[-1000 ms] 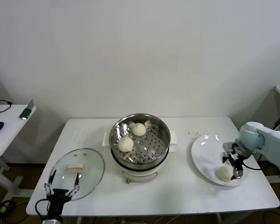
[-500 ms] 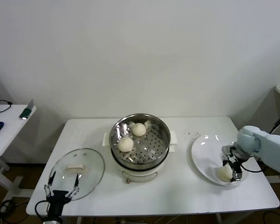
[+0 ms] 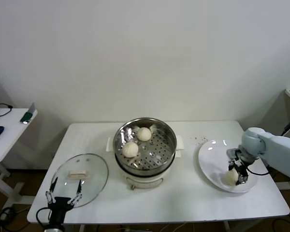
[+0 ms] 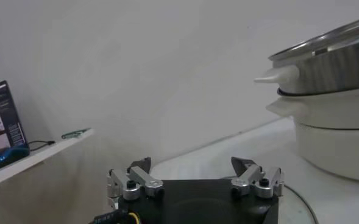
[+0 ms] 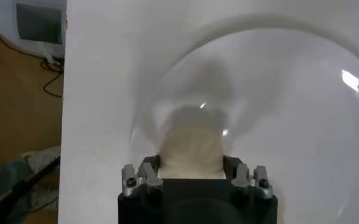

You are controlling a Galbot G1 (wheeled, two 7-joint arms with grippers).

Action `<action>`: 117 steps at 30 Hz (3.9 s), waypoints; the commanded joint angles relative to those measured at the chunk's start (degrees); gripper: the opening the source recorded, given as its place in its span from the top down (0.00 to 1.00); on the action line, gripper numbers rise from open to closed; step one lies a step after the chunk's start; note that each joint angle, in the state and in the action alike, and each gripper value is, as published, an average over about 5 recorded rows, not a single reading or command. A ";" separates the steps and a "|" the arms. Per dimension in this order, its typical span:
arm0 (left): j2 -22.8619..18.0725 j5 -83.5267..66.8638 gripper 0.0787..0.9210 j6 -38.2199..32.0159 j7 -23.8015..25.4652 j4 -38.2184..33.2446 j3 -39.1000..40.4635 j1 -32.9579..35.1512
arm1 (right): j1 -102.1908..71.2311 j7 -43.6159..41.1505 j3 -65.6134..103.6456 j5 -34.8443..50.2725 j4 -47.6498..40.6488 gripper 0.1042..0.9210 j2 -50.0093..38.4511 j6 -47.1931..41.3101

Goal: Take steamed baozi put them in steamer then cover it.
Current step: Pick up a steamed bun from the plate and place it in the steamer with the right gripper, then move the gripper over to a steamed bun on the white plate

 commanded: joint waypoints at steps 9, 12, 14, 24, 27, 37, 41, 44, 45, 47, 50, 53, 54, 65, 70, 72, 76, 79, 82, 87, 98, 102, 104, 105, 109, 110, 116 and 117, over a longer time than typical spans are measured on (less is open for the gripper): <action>0.02 -0.01 0.12 -0.11 -0.25 -0.13 0.36 0.21 | 33.28 -1.86 -15.95 -4.84 7.86 0.30 10.94 24.24; -0.02 0.27 0.12 0.10 -0.23 -0.44 0.63 0.32 | 37.71 -1.87 -16.46 -5.05 10.30 0.30 15.17 28.47; 0.02 0.38 0.12 0.22 -0.22 -0.65 0.71 0.43 | 39.20 -1.83 -15.67 -5.04 11.35 0.30 17.94 31.06; 0.20 0.10 0.12 0.32 -0.15 -1.44 0.23 1.10 | 38.77 -0.84 -10.15 -4.63 12.17 0.29 32.58 38.09; 0.12 -0.22 0.12 0.39 -0.10 -1.75 -0.08 1.14 | 36.23 -0.84 -9.15 -4.87 12.59 0.29 36.56 38.03; 0.65 -1.20 0.12 0.56 0.06 -2.08 -0.67 1.46 | 25.24 -1.09 -9.75 -8.87 11.85 0.28 42.74 36.77; 0.93 -1.49 0.12 0.59 0.09 -1.96 -0.74 1.40 | 23.25 -1.11 -10.79 -9.18 11.95 0.28 43.10 36.46; 1.03 -1.54 0.12 0.57 0.11 -1.67 -0.67 1.22 | 22.48 -1.06 -11.45 -9.12 11.93 0.28 43.17 36.35; 1.04 -1.54 0.12 0.56 0.12 -1.53 -0.62 1.15 | 22.22 -1.04 -11.60 -9.12 11.84 0.28 43.22 36.34; 1.06 -1.53 0.12 0.50 0.14 -1.26 -0.56 1.04 | 21.82 -1.01 -11.78 -9.14 11.65 0.28 43.30 36.35; 1.15 -1.55 0.12 0.39 0.15 -0.91 -0.54 0.97 | 21.58 -1.01 -12.14 -9.05 11.45 0.28 43.25 36.33; 1.26 -1.63 0.12 0.33 0.14 -0.65 -0.58 0.93 | 21.51 -1.00 -12.45 -9.01 11.30 0.28 43.09 36.34; 1.28 -1.65 0.12 0.33 0.14 -0.58 -0.58 0.91 | 21.45 -0.99 -12.50 -9.03 11.21 0.28 43.07 36.34; 1.16 -0.83 0.12 0.45 -0.02 -0.62 -0.52 0.92 | 21.22 -0.18 -11.89 -12.43 10.48 0.14 42.75 37.27; 1.23 -0.77 0.12 0.28 -0.04 -0.54 -0.55 1.32 | 22.74 -0.18 -10.12 -13.42 10.09 0.12 41.40 37.97; 1.26 -0.77 0.12 0.23 -0.03 -0.58 -0.55 1.44 | 23.69 -0.17 -9.06 -13.20 10.03 0.12 40.14 37.86; 1.35 -0.80 0.12 0.20 -0.01 -0.67 -0.53 1.51 | 26.08 -0.05 -7.33 -11.09 9.28 0.12 36.04 36.52; 1.48 -0.70 0.12 0.15 -0.01 -0.68 -0.44 1.53 | 29.34 0.52 -8.75 -4.22 6.97 0.12 32.07 32.77; 1.56 -0.51 0.12 0.10 -0.02 -0.61 -0.21 1.43 | 33.50 2.49 -12.96 6.20 3.96 0.12 28.17 25.46; 1.27 0.05 0.12 0.63 0.06 -0.97 0.59 0.36 | 36.38 6.54 -18.93 18.17 -0.50 0.12 21.14 16.36; 0.17 0.75 0.12 1.63 0.22 -2.27 1.38 -1.11 | 25.56 3.26 -13.83 20.26 0.34 0.12 2.24 -3.34; 0.19 0.62 0.12 1.63 0.20 -2.50 0.75 -0.72 | 13.65 0.70 -4.58 13.00 -3.26 0.12 -2.56 -2.82; 0.23 0.58 0.12 1.65 0.19 -2.50 0.42 -0.51 | 7.80 -0.31 0.71 9.50 -5.32 0.12 -3.63 -1.69; 0.25 0.59 0.12 1.67 0.18 -2.47 0.26 -0.39 | 5.21 -0.59 3.19 7.98 -6.31 0.12 -3.87 -0.94; 0.21 0.83 0.12 1.92 0.16 -2.44 0.04 -0.13 | -4.62 -1.18 11.88 0.98 -9.75 0.12 -3.73 2.41; 0.16 0.94 0.12 2.01 0.16 -2.44 0.05 -0.12 | -6.50 -1.27 13.51 -0.83 -10.83 0.12 -3.36 3.28; -0.42 1.88 0.12 2.64 0.11 -2.48 0.23 -0.36 | -11.62 -1.59 19.70 -7.13 -18.03 0.12 0.09 7.38; -0.47 2.10 0.12 2.70 0.11 -2.43 0.29 -0.41 | -11.92 -1.56 20.17 -7.68 -19.00 0.12 0.69 7.86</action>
